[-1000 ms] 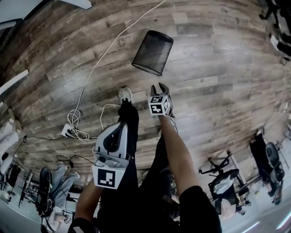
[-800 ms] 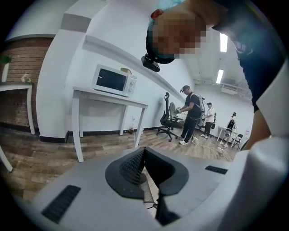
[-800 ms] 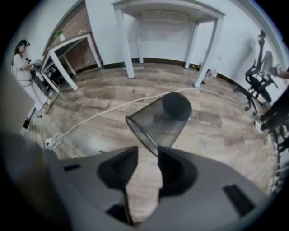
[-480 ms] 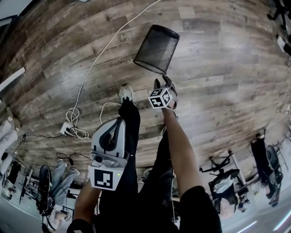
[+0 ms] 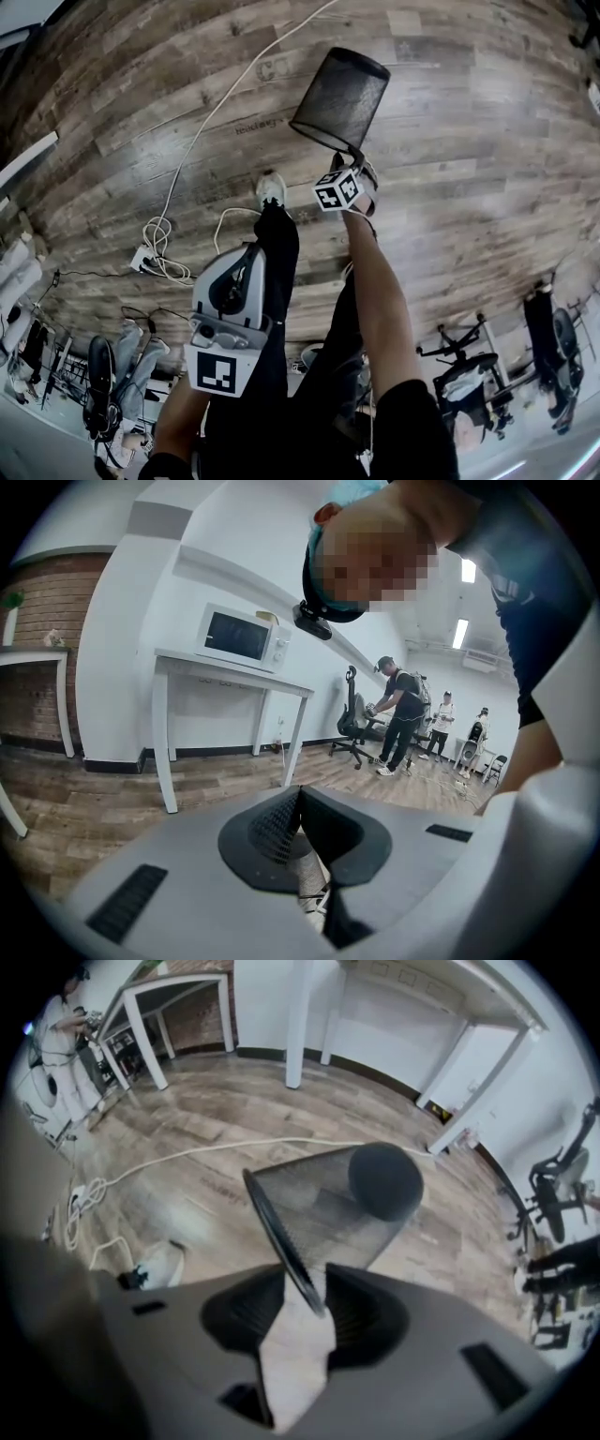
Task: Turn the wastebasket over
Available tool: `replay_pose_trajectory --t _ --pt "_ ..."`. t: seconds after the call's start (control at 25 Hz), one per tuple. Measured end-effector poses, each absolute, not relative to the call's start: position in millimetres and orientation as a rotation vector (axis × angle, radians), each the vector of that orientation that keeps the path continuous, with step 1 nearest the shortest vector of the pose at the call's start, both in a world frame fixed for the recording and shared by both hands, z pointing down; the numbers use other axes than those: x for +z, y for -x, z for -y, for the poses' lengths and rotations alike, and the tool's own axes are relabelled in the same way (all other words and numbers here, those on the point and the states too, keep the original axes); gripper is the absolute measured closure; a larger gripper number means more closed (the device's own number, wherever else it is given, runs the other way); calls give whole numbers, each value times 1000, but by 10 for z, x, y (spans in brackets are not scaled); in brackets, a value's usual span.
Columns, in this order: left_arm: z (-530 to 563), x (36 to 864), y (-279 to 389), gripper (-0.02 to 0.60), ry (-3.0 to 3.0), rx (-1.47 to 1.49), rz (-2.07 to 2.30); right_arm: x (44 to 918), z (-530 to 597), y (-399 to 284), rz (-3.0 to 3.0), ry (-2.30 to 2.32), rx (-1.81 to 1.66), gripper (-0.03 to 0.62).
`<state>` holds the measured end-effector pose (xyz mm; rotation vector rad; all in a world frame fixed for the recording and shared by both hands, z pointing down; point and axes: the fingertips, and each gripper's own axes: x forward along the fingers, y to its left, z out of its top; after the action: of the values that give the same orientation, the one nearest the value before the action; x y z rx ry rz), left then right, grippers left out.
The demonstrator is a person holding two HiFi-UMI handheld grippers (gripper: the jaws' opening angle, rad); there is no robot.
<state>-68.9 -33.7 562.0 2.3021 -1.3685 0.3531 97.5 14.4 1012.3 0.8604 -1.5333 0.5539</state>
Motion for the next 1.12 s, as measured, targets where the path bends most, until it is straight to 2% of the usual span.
replay_pose_trajectory --t 0.24,0.64,1.12 --pt "366 5663 775 548 -2298 376 1373 10205 -93 -1031 1480 -871 555 457" --pt "319 5582 848 548 -2272 361 1403 9977 -37 -920 1554 -809 555 531" --pt "281 5422 911 548 -2241 340 1424 9525 293 -925 1647 -799 685 537"
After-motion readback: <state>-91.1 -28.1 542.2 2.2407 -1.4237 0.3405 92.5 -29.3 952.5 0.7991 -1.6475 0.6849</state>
